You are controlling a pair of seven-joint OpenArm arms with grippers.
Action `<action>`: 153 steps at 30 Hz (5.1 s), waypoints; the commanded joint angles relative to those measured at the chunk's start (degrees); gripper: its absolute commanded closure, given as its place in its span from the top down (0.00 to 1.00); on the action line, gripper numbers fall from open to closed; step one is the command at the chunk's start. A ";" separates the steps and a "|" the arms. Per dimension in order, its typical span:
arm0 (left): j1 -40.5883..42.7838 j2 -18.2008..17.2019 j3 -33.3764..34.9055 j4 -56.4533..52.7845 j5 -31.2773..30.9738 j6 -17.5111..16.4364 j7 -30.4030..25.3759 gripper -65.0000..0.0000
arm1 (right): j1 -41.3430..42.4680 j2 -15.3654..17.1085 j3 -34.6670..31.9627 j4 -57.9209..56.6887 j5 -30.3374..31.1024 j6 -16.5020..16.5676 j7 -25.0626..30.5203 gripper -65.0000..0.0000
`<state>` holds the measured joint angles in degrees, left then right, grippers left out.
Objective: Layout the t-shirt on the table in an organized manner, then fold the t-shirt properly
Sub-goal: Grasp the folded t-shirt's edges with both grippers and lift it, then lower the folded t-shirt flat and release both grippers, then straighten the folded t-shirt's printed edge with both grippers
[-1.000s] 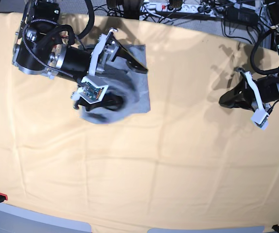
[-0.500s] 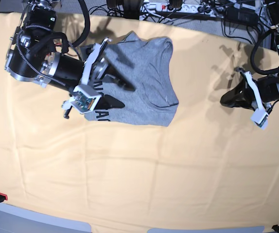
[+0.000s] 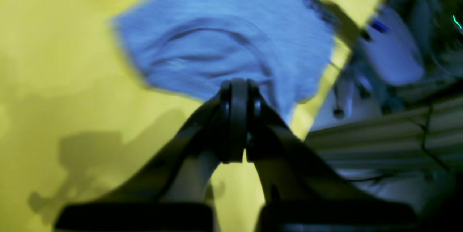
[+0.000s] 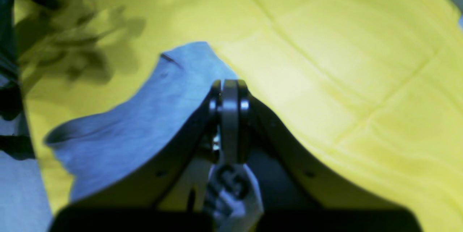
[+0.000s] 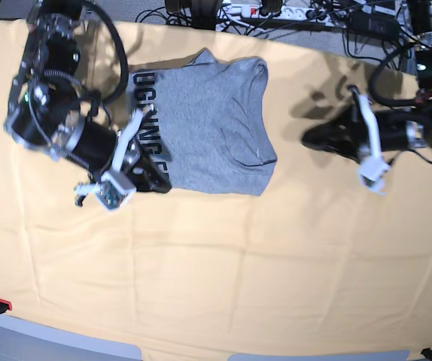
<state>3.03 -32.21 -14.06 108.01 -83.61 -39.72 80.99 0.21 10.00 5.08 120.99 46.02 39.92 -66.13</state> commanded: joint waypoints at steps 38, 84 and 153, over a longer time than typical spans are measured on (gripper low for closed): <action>3.74 9.33 28.20 0.61 25.18 -0.28 -7.76 0.00 | 20.57 5.49 -14.95 -39.04 -9.16 0.08 -3.50 0.00; -32.11 2.36 9.75 -24.76 10.23 -0.28 -7.26 0.00 | -15.63 15.47 5.46 -5.33 6.08 -4.57 -1.84 0.00; -20.79 2.19 0.87 -24.76 -1.39 -0.28 -0.99 0.00 | -26.05 4.15 -1.11 -6.03 10.75 0.08 -2.03 0.00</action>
<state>-16.51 -29.15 -12.78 82.46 -83.59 -39.72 81.03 -25.87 13.80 3.64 114.13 55.31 39.68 -68.73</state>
